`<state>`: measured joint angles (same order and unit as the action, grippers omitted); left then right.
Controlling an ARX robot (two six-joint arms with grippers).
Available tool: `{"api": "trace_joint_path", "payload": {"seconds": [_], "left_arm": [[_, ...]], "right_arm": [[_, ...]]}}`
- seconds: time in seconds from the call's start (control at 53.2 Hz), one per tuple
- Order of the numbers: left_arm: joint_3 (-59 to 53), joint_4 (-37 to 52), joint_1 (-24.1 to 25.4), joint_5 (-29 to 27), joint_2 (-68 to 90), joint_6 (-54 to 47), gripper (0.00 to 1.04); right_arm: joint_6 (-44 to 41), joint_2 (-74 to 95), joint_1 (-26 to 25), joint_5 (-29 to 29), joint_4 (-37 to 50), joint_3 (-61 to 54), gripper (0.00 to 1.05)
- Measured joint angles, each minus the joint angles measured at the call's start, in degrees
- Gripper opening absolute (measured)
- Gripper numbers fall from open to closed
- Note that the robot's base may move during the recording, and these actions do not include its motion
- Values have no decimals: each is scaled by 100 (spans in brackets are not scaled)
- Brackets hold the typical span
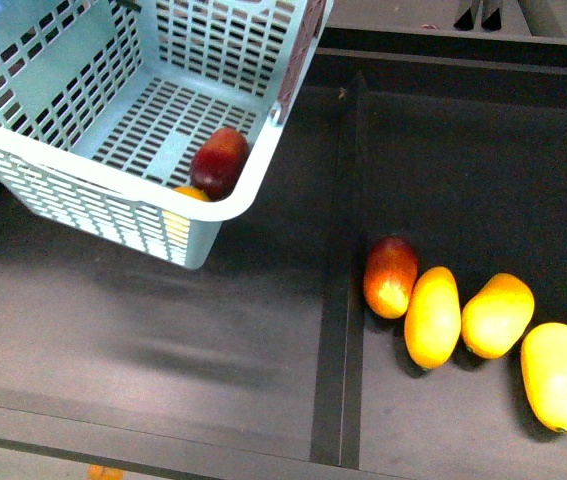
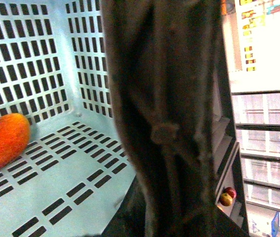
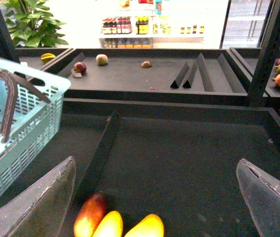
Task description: Pick lemon and mango into basket
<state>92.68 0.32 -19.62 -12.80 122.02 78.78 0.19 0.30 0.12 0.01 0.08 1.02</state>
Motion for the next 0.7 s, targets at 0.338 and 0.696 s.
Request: {"api": "trace_joint_path", "payload": {"seconds": [0.338, 0.696], "left_arm": [[-603, 411, 249, 439, 286, 256, 6], [-1069, 573, 323, 592, 79, 247, 19]], "right_arm": [[0, 0, 0, 0, 0, 0, 96], [0, 0, 0, 0, 0, 0, 96]]}}
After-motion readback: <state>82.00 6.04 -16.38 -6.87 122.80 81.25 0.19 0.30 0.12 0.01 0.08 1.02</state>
